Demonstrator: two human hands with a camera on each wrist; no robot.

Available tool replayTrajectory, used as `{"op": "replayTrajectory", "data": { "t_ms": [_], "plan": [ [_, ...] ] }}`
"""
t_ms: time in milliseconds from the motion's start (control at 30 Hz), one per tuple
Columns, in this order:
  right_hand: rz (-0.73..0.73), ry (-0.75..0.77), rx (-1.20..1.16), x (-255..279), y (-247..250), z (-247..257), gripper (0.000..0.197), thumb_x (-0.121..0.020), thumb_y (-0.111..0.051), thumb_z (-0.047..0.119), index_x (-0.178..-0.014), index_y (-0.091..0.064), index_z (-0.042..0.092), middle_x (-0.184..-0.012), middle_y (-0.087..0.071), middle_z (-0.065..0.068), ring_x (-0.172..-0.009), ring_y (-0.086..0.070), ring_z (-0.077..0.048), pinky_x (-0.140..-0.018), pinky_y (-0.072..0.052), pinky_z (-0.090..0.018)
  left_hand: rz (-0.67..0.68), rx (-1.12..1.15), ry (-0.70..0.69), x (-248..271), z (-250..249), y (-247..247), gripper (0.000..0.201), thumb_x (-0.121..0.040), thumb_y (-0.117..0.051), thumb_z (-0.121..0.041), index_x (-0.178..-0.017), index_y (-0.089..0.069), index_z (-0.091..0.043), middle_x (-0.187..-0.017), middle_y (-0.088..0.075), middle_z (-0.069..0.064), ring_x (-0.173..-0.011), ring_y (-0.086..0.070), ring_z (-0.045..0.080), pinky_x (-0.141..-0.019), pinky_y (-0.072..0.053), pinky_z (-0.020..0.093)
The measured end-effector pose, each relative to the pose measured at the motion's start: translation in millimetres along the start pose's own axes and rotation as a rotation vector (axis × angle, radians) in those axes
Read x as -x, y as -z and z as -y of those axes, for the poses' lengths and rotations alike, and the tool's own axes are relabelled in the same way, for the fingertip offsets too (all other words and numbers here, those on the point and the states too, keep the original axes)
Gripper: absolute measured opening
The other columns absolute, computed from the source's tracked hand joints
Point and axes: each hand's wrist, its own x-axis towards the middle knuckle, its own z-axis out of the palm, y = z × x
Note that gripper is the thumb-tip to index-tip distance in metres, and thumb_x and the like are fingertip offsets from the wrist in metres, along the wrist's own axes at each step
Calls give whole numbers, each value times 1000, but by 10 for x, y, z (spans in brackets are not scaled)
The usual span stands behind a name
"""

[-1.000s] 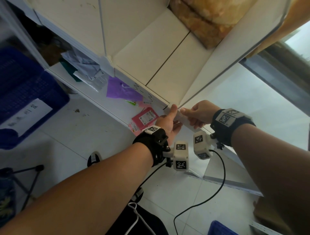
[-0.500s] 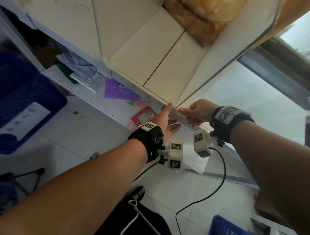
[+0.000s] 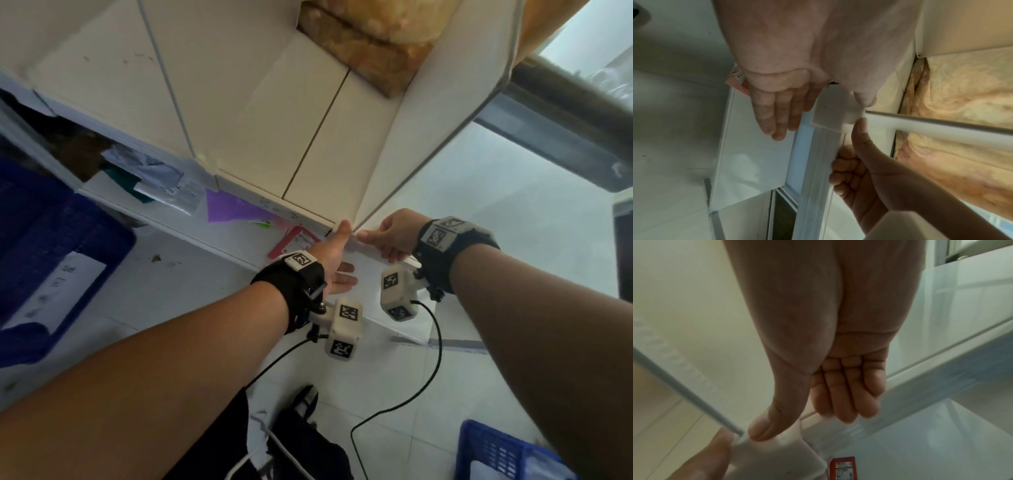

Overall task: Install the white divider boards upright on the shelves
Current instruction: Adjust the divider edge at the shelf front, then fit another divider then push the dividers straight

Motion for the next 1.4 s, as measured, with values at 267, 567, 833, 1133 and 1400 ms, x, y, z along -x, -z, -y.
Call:
{"op": "replayTrajectory", "data": {
  "t_ms": [267, 567, 833, 1133, 1400],
  "plan": [
    [-143, -140, -73, 287, -159, 186, 49, -84, -58, 60, -89, -63, 11, -84, -71, -7, -80, -67, -24, -80, -56, -38, 65, -334, 18, 107, -359, 205, 44, -92, -50, -47, -106, -60, -6, -112, -65, 15, -101, -65, 32, -94, -52, 42],
    [-37, -155, -282, 909, -371, 689, 27, -94, -57, 18, -118, -60, 7, -115, -68, -11, -79, -66, -22, -66, -55, -32, 81, -564, -120, 684, -713, 432, 27, -93, -47, -30, -91, -61, -6, -88, -64, 14, -75, -59, 28, -73, -54, 37],
    [13, 22, -95, 1690, -313, 1390, 37, -102, -43, 23, -136, -50, 10, -140, -52, -4, -78, -52, -5, -56, -46, -16, -98, -850, -372, 1613, -922, 927, 23, -93, -52, -27, -85, -62, -8, -93, -66, 11, -75, -59, 25, -77, -54, 36],
    [-213, 102, -270, 2574, -701, 1800, 29, -98, -49, 35, -83, -59, 12, -81, -60, 0, -59, -51, -12, -52, -43, -24, -218, -1034, -563, 2946, -946, 1416, 20, -96, -48, -27, -90, -58, -12, -106, -60, 9, -83, -56, 25, -80, -49, 36],
    [-185, 225, -59, 2919, -659, 2367, 39, -100, -48, 31, -128, -58, 5, -121, -63, -6, -77, -55, -13, -68, -47, -19, -372, -1186, -698, 3520, -1106, 2162, 36, -93, -54, -34, -111, -62, -4, -118, -64, 13, -87, -57, 26, -75, -47, 34]
  ]
}}
